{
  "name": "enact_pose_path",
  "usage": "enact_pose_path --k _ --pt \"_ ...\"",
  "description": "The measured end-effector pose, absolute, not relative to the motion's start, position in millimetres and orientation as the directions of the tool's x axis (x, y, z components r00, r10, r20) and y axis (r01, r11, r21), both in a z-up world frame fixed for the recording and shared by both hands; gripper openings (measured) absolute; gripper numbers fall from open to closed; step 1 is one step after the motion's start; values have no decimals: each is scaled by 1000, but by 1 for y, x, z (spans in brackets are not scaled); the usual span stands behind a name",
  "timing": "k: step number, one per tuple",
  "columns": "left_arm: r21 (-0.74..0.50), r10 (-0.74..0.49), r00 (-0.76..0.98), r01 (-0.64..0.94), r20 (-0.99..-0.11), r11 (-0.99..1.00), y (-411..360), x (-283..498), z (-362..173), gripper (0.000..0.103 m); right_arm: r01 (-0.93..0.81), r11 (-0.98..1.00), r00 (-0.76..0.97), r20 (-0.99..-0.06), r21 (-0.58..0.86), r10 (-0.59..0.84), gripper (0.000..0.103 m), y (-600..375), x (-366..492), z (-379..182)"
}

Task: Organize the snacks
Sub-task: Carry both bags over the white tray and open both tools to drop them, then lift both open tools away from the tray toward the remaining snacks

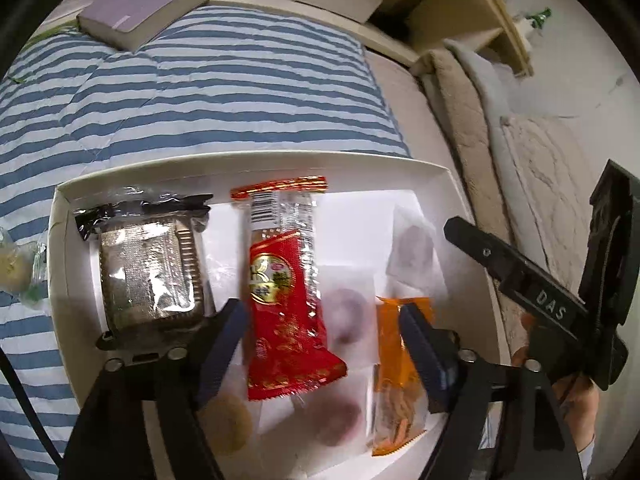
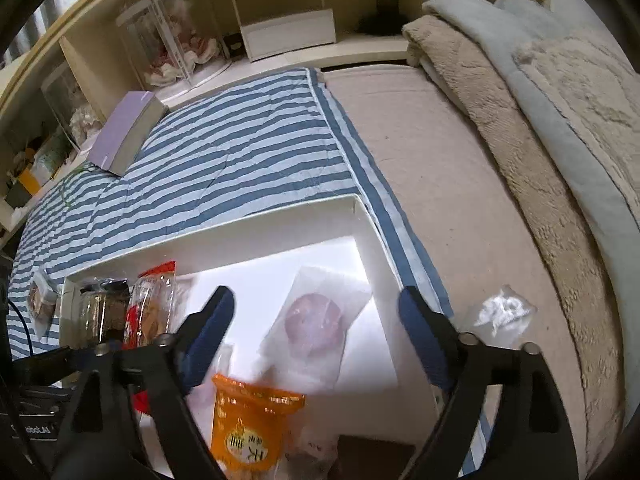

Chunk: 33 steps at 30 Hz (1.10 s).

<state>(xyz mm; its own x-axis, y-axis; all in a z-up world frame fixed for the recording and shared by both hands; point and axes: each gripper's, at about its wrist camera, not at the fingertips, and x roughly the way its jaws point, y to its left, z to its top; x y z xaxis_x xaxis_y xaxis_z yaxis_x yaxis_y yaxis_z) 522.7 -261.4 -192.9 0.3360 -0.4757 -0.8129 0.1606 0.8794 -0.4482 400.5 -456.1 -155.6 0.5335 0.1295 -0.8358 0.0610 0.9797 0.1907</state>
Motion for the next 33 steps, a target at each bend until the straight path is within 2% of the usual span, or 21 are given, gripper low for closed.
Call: enact_pose_path --k 2,6,10,20,33 --pt "-442 -473 339 169 -813 881 -263 520 -190 88 66 978 531 -837 199 135 103 -457 396 -155" --pt "-426 -467 355 191 -810 884 -263 510 -181 98 75 979 531 -839 189 121 103 -459 383 -149" --pt "-420 -469 358 209 -808 883 -264 501 -171 102 78 974 543 -828 214 139 103 -461 371 -142" --pt "-388 -461 392 253 -797 886 -260 475 -146 103 124 961 570 -810 249 136 103 -472 341 -125" --pt "-319 -425 470 290 -774 902 -229 432 -101 103 119 970 624 -776 212 93 103 -455 293 -85"
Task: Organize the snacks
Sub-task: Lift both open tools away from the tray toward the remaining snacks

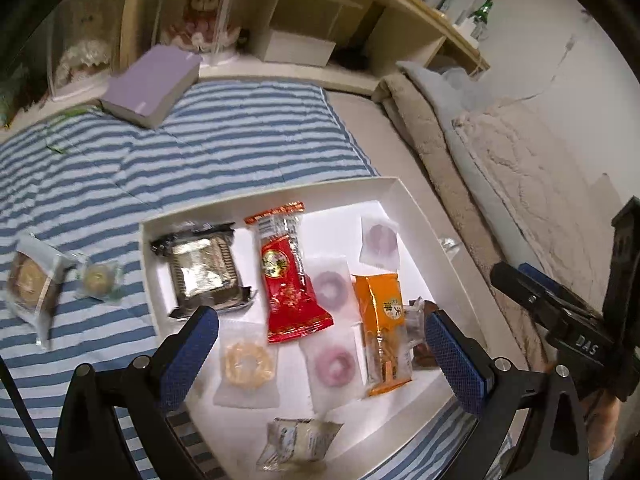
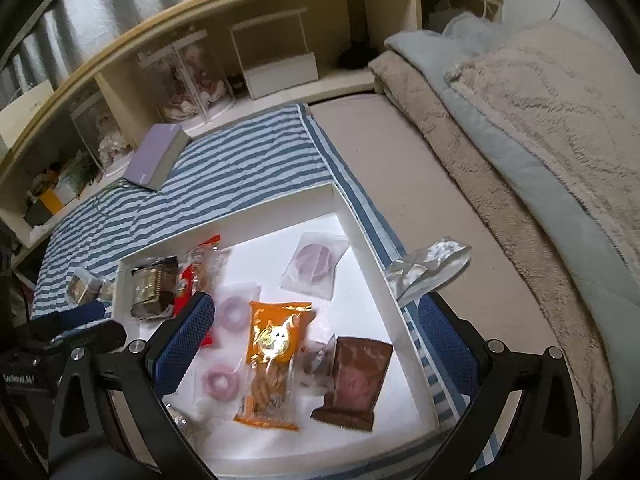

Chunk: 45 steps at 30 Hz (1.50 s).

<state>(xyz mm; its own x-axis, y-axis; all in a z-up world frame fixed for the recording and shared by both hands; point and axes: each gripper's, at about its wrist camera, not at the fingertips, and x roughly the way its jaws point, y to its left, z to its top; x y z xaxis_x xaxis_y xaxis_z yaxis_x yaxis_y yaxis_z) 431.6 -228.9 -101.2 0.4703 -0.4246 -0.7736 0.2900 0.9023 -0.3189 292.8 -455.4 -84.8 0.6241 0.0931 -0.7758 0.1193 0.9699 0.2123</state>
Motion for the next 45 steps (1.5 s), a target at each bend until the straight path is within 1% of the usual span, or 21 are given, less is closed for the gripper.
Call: enact_pose_path --k 6,11,21,27,31,38,45 --pt "-291 -418 506 313 -755 904 -208 408 -77 103 111 975 649 -757 191 75 103 -442 271 -62" --pt "-241 -399 546 340 -736 909 -189 383 -55 103 112 978 676 -735 178 56 103 -428 250 -39" --pt "-213 -393 620 346 -679 914 -131 340 -4 103 90 980 732 -679 180 57 103 -398 225 -4" --pt "-177 -367 670 336 -646 925 -87 314 29 103 46 984 772 -632 172 74 103 -365 216 20" --pt "-136 -323 695 312 -642 940 -59 299 45 103 -7 982 785 -607 191 124 103 -336 217 29" --pt "-77 -247 723 260 -645 962 -18 283 54 103 -64 978 790 -589 197 170 103 -291 226 31" --pt "-75 -228 733 236 -641 969 18 295 31 103 -117 969 776 -589 219 227 103 -245 249 13"
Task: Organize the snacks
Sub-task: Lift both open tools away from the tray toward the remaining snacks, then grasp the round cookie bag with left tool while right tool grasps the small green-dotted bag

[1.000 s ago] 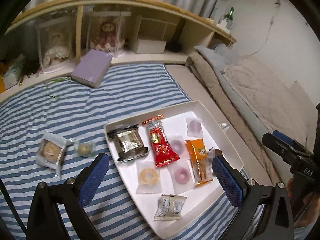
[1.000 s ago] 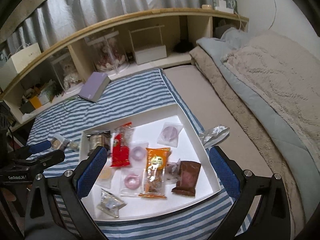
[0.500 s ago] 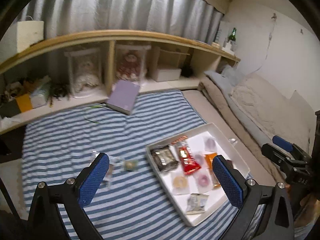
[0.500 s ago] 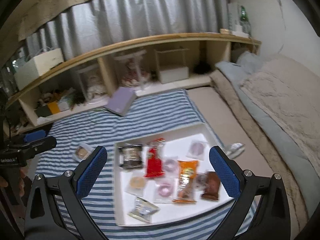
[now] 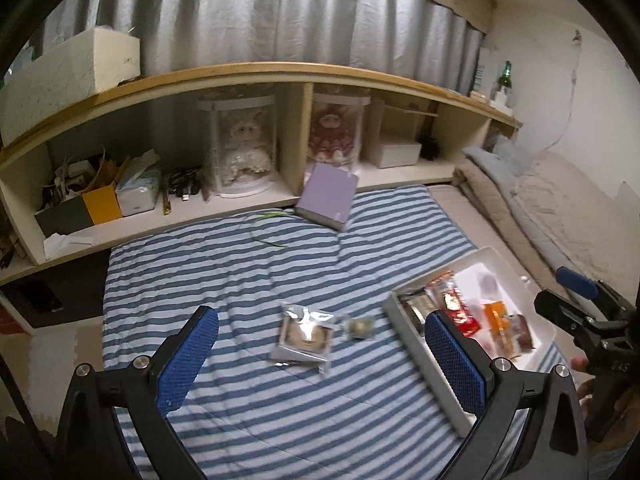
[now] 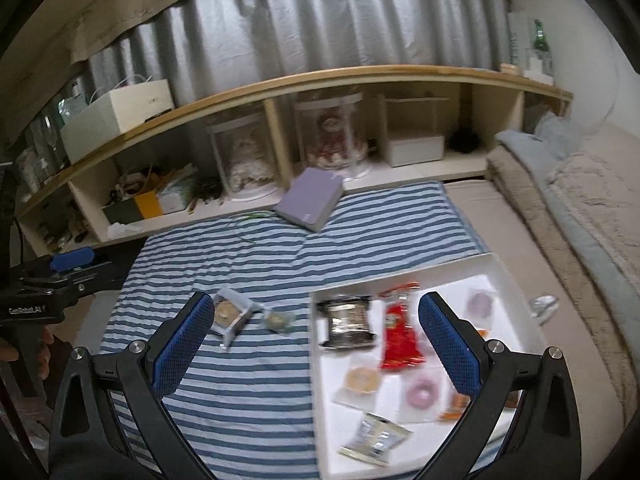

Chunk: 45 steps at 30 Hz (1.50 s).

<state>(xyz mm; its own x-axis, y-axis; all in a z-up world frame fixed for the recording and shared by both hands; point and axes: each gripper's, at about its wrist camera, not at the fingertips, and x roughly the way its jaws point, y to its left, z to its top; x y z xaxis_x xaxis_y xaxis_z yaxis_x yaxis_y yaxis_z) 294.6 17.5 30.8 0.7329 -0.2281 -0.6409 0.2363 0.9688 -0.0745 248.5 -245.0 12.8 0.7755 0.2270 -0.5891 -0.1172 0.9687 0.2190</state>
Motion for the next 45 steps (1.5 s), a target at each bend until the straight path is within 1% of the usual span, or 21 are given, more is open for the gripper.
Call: enact_pose_path --k 2,4,6,8,9,11,12,13,14,16,19,22,29,32,35,37,38,40,41,42,45 --pt "-87 -243 725 247 -644 965 29 306 18 103 -143 964 769 -588 225 251 103 -231 257 5" --pt "-95 -259 696 266 -670 959 33 326 6 100 -156 961 758 -596 229 265 103 -219 269 -6" --pt "-82 -262 685 284 -679 955 34 340 -1 100 -167 957 747 -604 235 279 103 -213 282 -15" --pt "-81 -278 674 308 -685 948 34 356 -9 100 -165 957 725 -629 238 281 103 -208 299 -27" --pt "-85 -284 664 316 -692 945 34 365 -13 100 -159 961 715 -645 228 271 101 -206 310 -34" --pt "-95 -304 644 338 -702 936 30 382 -26 100 -171 963 706 -656 206 266 85 -204 327 -44" --pt "-98 -312 638 347 -704 933 29 390 -32 102 -183 967 695 -672 176 253 72 -200 339 -51" --pt "-106 -323 625 360 -711 927 27 402 -41 103 -191 970 684 -688 149 240 62 -197 348 -56" --pt "-108 -326 613 365 -719 925 23 409 -48 103 -209 969 670 -702 135 242 58 -195 356 -62" --pt "-95 -315 584 376 -748 922 16 430 -67 103 -268 955 622 -734 129 273 37 -187 375 -77" --pt "-55 -293 546 409 -785 911 3 450 -92 103 -333 936 553 -780 114 292 23 -172 399 -98" --pt "-33 -277 510 437 -814 899 -9 464 -115 103 -394 913 484 -822 102 300 22 -158 418 -116" --pt "-17 -241 444 450 -863 893 -28 486 -158 102 -513 856 407 -860 63 307 23 -150 436 -129" --pt "-41 -245 421 438 -873 898 -30 497 -167 101 -569 819 358 -874 74 328 24 -150 438 -131" --pt "-41 -228 405 420 -885 907 -33 510 -177 92 -625 775 295 -891 93 344 34 -147 437 -136" --pt "-50 -231 398 415 -888 908 -33 514 -181 88 -669 737 256 -904 90 343 47 -142 433 -139" --pt "-59 -238 395 414 -887 908 -32 515 -182 87 -688 721 245 -909 82 337 49 -139 431 -141" --pt "-76 -254 387 418 -886 905 -32 512 -180 75 -724 687 222 -923 61 316 51 -131 426 -145" --pt "-84 -260 384 419 -886 904 -31 511 -179 72 -744 667 214 -930 43 298 51 -126 424 -147" --pt "-92 -267 380 420 -886 903 -31 510 -177 65 -758 651 212 -936 25 282 51 -122 422 -149" --pt "-102 -273 377 415 -885 904 -28 508 -175 64 -809 585 214 -953 -49 216 51 -108 417 -158"
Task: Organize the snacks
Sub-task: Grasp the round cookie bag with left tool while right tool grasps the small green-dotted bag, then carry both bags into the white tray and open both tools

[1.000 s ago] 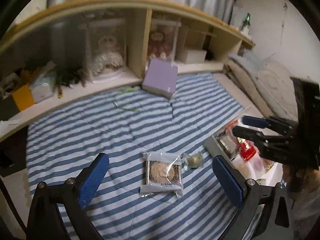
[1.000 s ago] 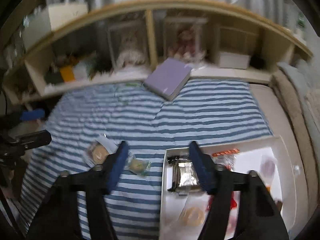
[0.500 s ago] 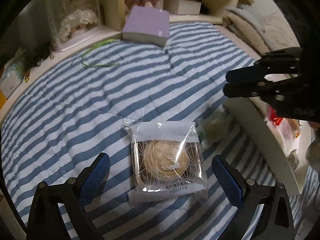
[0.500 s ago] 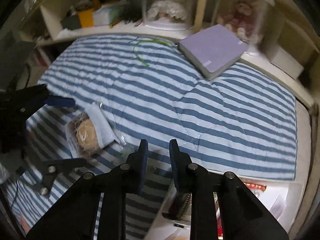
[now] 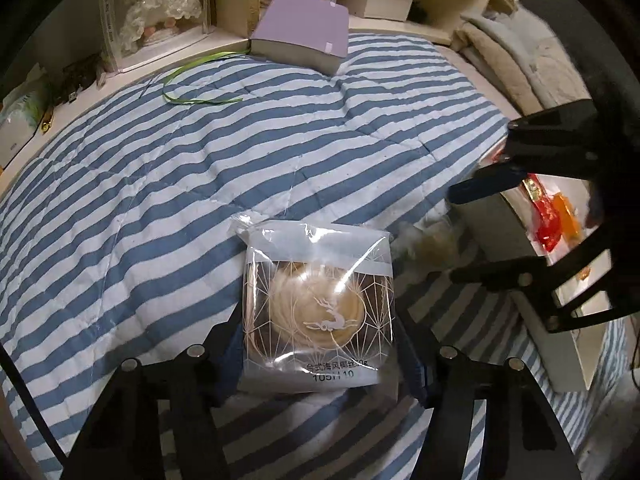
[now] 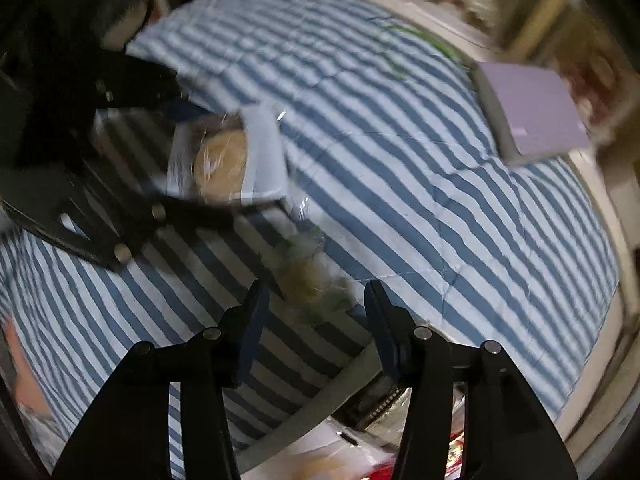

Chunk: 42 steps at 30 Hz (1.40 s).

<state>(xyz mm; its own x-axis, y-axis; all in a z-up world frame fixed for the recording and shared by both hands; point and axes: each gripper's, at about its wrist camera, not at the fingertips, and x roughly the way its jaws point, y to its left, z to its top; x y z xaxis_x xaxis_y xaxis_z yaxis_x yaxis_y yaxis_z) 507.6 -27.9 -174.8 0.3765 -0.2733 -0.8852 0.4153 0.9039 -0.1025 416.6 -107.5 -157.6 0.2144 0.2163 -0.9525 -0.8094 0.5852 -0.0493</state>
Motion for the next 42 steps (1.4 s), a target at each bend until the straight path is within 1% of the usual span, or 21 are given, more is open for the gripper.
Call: enact_pose_path --k 4,7,9,10,11,12,17,22,26,35,38,42 --pt "-155 -301 365 379 -881 913 -15 499 -171 63 -852 511 216 -965 -111 151 51 -92 414 -170" --pt "-190 -319 363 349 -875 918 -8 500 -170 63 -861 494 215 -967 -123 135 50 -84 416 -179" --pt "-209 -328 365 329 -871 921 -4 500 -169 62 -859 498 212 -967 -115 141 45 -81 417 -183" --pt "-218 -331 367 317 -869 923 -1 500 -168 62 -855 508 206 -967 -103 151 38 -80 417 -186" --pt "-221 -331 371 309 -868 925 -1 501 -167 62 -851 516 205 -966 -96 159 33 -80 417 -186" --pt "-221 -328 378 301 -866 928 1 500 -166 62 -841 535 205 -963 -82 175 32 -82 416 -185" --pt "-226 -318 426 253 -847 941 13 489 -154 62 -770 636 241 -946 -50 217 30 -93 421 -175" --pt "-236 -318 471 226 -823 945 20 476 -133 62 -674 738 284 -912 29 296 30 -109 419 -148" --pt "-231 -314 505 221 -804 947 21 466 -115 62 -608 791 326 -886 72 331 30 -117 414 -126" --pt "-223 -324 576 240 -751 945 20 429 -62 62 -456 883 461 -819 113 343 30 -139 392 -67" --pt "-223 -336 597 258 -728 940 18 414 -44 62 -394 907 508 -788 147 348 30 -154 377 -49" --pt "-249 -367 614 273 -698 929 16 396 -25 62 -339 924 569 -744 175 350 30 -175 357 -26"
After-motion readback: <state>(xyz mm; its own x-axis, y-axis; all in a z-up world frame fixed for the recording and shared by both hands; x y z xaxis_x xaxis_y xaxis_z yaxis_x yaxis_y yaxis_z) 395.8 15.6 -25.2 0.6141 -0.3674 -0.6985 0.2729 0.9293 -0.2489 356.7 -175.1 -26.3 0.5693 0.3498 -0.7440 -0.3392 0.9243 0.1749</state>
